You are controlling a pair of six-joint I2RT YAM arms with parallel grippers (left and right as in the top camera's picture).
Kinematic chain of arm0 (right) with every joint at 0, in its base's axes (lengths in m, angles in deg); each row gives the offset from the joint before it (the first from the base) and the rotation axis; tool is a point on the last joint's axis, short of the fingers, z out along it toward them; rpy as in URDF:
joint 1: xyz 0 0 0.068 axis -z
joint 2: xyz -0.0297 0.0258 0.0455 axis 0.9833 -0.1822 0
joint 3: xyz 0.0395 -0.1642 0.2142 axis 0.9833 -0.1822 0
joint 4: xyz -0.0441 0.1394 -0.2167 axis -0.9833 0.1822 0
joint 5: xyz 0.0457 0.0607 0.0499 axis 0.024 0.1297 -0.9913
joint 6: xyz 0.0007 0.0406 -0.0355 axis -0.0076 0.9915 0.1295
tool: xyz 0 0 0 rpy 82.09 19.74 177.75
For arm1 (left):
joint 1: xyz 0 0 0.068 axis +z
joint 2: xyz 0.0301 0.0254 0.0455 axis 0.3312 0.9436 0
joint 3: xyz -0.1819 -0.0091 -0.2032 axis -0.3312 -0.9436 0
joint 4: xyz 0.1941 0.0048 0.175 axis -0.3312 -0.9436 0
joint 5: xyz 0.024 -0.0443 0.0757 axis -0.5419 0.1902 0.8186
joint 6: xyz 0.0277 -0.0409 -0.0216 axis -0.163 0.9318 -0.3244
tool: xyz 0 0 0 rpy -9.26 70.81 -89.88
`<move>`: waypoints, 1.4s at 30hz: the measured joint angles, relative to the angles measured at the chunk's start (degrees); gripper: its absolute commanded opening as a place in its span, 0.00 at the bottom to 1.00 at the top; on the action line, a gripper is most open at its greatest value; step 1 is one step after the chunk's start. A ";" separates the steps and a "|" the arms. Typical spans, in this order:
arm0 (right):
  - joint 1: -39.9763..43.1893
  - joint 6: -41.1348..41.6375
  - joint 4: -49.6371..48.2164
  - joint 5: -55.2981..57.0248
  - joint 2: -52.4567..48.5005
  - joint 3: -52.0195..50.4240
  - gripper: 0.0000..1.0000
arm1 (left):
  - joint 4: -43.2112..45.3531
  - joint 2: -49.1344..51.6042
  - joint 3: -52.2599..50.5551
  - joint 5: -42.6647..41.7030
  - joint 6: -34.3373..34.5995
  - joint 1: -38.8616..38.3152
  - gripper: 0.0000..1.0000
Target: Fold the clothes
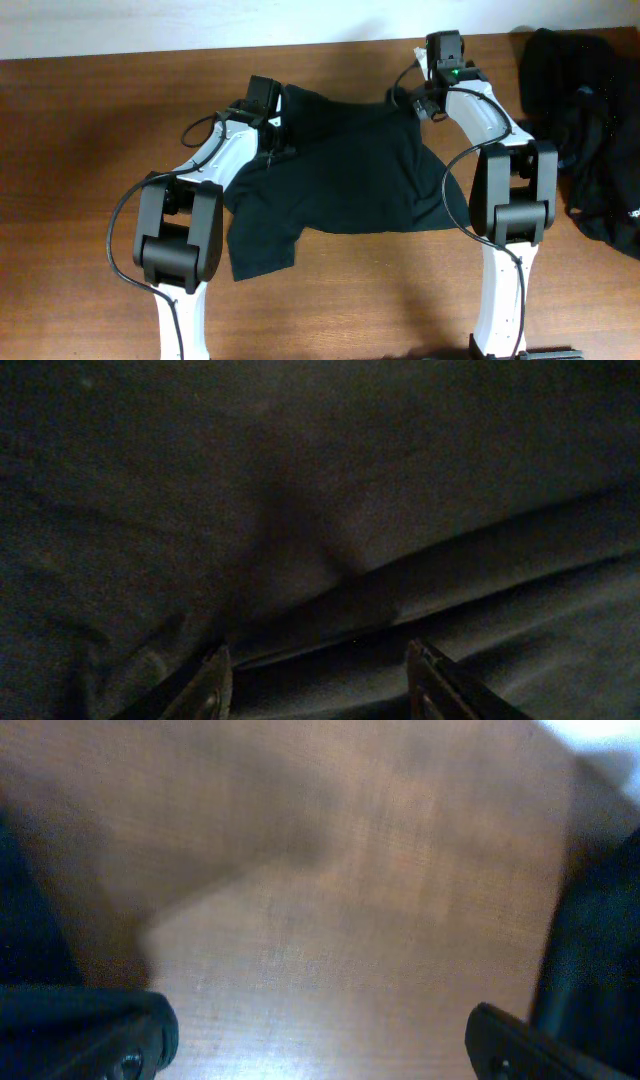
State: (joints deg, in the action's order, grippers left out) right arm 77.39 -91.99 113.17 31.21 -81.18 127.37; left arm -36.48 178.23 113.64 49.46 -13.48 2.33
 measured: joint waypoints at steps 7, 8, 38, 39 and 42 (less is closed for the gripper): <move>0.94 7.41 5.51 -5.86 0.02 1.51 0.99 | 0.04 0.00 -0.04 0.04 -0.02 0.00 0.57; 1.33 8.07 5.51 -7.74 0.02 2.49 0.99 | 0.02 0.00 -0.04 0.04 -0.02 0.00 0.57; 8.35 15.89 33.07 -29.38 2.97 8.87 0.53 | 0.24 0.00 -0.11 0.09 0.00 0.00 0.57; 8.35 15.78 32.98 -30.32 2.97 8.26 0.42 | 0.24 0.00 -0.11 0.09 0.00 0.00 0.57; 8.28 15.89 33.00 -32.83 2.99 5.86 0.04 | 0.24 0.00 -0.11 0.09 0.00 0.00 0.57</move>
State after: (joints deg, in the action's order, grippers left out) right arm 85.67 -76.10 146.17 -1.62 -78.18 133.23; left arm -36.24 178.23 113.53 49.54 -13.48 2.33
